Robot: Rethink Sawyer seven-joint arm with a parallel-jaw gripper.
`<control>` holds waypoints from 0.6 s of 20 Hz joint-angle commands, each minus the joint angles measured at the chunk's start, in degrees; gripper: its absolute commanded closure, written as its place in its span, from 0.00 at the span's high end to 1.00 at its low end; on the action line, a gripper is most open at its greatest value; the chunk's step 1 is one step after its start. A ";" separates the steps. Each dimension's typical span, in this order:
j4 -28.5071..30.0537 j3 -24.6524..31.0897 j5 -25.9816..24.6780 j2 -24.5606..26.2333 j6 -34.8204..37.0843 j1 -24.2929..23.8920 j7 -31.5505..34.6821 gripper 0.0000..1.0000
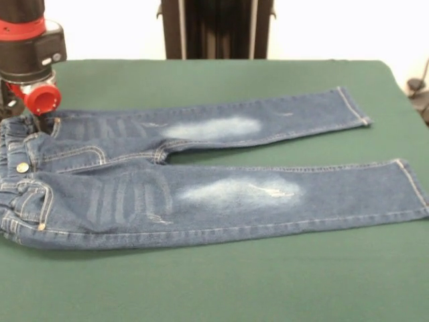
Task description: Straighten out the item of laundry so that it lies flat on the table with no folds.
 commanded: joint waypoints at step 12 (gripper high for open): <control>11.00 -2.83 -3.99 2.05 -1.27 0.19 3.02 0.00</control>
